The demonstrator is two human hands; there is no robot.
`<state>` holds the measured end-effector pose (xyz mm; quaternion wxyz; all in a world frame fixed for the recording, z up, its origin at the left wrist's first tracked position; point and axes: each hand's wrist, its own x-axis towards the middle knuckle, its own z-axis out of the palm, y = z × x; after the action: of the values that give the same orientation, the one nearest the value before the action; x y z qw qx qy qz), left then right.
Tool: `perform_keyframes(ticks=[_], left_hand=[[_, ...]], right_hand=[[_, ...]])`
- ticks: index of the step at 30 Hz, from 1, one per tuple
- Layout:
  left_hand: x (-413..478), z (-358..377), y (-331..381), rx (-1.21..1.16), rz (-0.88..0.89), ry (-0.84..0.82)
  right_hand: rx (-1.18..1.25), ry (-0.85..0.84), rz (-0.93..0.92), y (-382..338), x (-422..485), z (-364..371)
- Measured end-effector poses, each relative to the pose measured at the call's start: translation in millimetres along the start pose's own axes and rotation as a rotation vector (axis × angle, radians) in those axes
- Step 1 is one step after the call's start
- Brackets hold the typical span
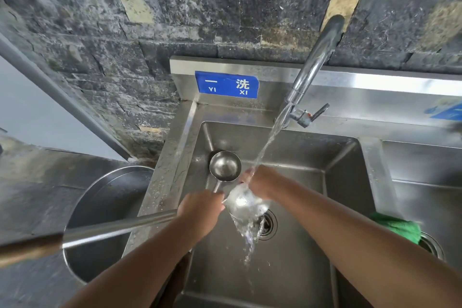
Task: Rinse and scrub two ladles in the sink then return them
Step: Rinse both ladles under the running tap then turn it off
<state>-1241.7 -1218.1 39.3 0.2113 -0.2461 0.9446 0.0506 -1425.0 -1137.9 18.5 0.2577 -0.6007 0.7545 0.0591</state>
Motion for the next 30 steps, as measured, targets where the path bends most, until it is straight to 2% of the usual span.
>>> perform_keyframes(ticks=[2, 4, 5, 8, 9, 11, 13, 15, 19, 20, 22, 24, 26, 28, 30], left_hand=[[4.2, 5.3, -3.6, -0.112, -0.098, -0.026], [5.4, 9.4, -7.4, -0.241, -0.153, -0.055], [5.8, 11.6, -7.8, -0.282, -0.155, -0.059], [3.8, 14.9, 0.2, -0.382, -0.143, -0.008], [3.5, 15.3, 4.3, -0.400, -0.137, 0.022], [2.3, 13.4, 12.9, -0.362, -0.125, 0.069], [-1.0, 12.9, 21.8, -0.291, -0.103, 0.094], [-6.5, 11.8, 29.4, -0.246, -0.097, 0.089], [-12.3, 12.7, 35.9, -0.201, -0.057, 0.104], [-13.1, 12.7, 35.2, -0.205, -0.048, 0.110], [-14.0, 13.0, 29.7, -0.274, -0.070, 0.124], [-12.8, 13.2, 23.9, -0.387, -0.125, 0.139], [-7.4, 12.5, 21.0, -0.493, -0.138, 0.117], [1.5, 9.9, 24.2, -0.603, -0.111, 0.051], [8.8, 6.9, 31.4, -0.709, -0.091, -0.004]], right_hand=[[-0.068, 0.050, -0.084, -3.3, -8.7, 1.5], [0.027, 0.107, -0.118, -4.8, -23.5, 8.3], [0.078, 0.182, -0.138, -7.8, -32.3, 10.5], [0.081, 0.562, -0.246, -20.4, -38.5, 21.2], [0.085, 0.607, -0.235, -24.6, -35.3, 21.9], [0.156, 0.497, -0.084, -30.2, -26.7, 12.6], [0.196, 0.228, 0.146, -30.5, -16.9, 3.2], [0.386, -0.002, 0.354, -28.9, -6.4, -4.7], [0.559, -0.189, 0.409, -11.4, 3.7, -11.6], [0.708, -0.179, 0.436, -2.0, -0.2, -8.8], [1.156, -0.117, 0.499, 12.8, -17.0, -2.0], [1.543, 0.004, 0.518, 21.4, -31.6, 8.1], [1.808, 0.245, 0.624, 19.9, -34.7, 21.5], [2.012, 0.481, 0.632, 11.4, -37.2, 32.4], [2.154, 0.555, 0.595, 0.7, -40.4, 45.4]])
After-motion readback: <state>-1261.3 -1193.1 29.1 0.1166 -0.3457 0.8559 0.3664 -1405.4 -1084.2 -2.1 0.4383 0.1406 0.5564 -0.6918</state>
